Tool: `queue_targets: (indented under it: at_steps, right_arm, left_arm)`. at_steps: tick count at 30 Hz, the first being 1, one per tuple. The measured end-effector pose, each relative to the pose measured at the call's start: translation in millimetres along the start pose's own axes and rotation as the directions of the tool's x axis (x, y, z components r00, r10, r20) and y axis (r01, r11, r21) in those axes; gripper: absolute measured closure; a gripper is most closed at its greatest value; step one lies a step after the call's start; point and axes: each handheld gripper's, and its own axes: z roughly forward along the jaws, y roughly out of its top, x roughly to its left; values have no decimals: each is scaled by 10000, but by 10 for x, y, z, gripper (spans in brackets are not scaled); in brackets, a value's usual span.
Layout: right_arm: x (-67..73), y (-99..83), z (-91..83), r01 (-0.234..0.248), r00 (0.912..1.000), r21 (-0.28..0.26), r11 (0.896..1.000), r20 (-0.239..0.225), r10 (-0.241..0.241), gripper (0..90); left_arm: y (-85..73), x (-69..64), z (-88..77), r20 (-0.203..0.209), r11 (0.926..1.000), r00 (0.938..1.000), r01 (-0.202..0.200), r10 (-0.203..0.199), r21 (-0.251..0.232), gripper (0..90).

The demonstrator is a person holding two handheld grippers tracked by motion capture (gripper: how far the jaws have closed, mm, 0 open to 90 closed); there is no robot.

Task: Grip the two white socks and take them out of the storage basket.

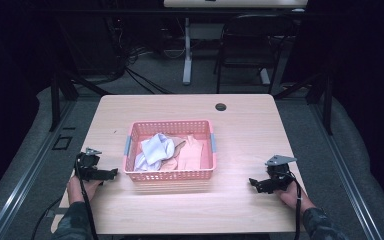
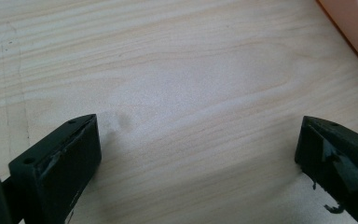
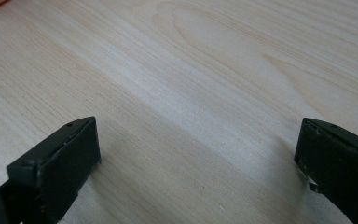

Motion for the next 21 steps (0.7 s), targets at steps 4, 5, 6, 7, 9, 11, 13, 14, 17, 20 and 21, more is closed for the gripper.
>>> queue_targets:
  at_steps: [4, 5, 6, 7, 9, 11, 13, 14, 17, 20, 21]
  right_arm:
    - [0, 0, 0, 36, 10000, 1, 10000, 3, -36, 0]
    - [4, -1, -1, 9, 10000, 5, 10000, 26, -9, 0]
    - [4, 0, -4, 23, 10000, 31, 10000, 36, -23, 0]
    - [7, 0, -4, -3, 10000, 32, 10000, 59, 3, 0]
    - [8, 1, -1, 1, 10000, 25, 10000, 53, -1, 0]
    - [16, 5, 2, -5, 10000, 0, 10000, 34, 5, 0]
    - [30, 8, 3, 11, 10000, 17, 10000, -42, -11, 0]
    - [32, 7, 4, 10, 10000, 7, 10000, -38, -10, 0]
    - [32, 5, 6, -17, 10000, -28, 10000, -55, 17, 0]
    - [30, 0, 5, 20, 10000, -51, 10000, -56, -20, 0]
    - [30, -1, 5, 17, 10000, -58, 10000, -59, -17, 0]
  left_arm:
    - [36, 20, -53, 259, 9999, 9995, 172, -172, 23, 1]
    - [50, 20, -78, 262, 9996, 9993, 274, -271, -108, 1]
    - [74, 29, -121, 297, 9996, 9992, 273, -269, -117, 1]
    - [85, 31, -144, 314, 9994, 9991, 281, -274, -209, 1]
    - [124, 24, -201, 373, 9994, 9990, 267, -258, -225, 1]
    - [158, 19, -238, 473, 9992, 9985, 276, -262, -280, 1]
    - [197, 20, -276, 525, 9993, 9983, 257, -243, -263, 1]
    - [217, 15, -298, 489, 9992, 9985, 242, -226, -319, 1]
    - [264, 20, -346, 611, 9990, 9977, 309, -289, -317, 1]
    - [326, 34, -417, 729, 9988, 9969, 325, -297, -376, 1]
    - [345, 34, -438, 749, 9985, 9966, 376, -347, -386, 1]
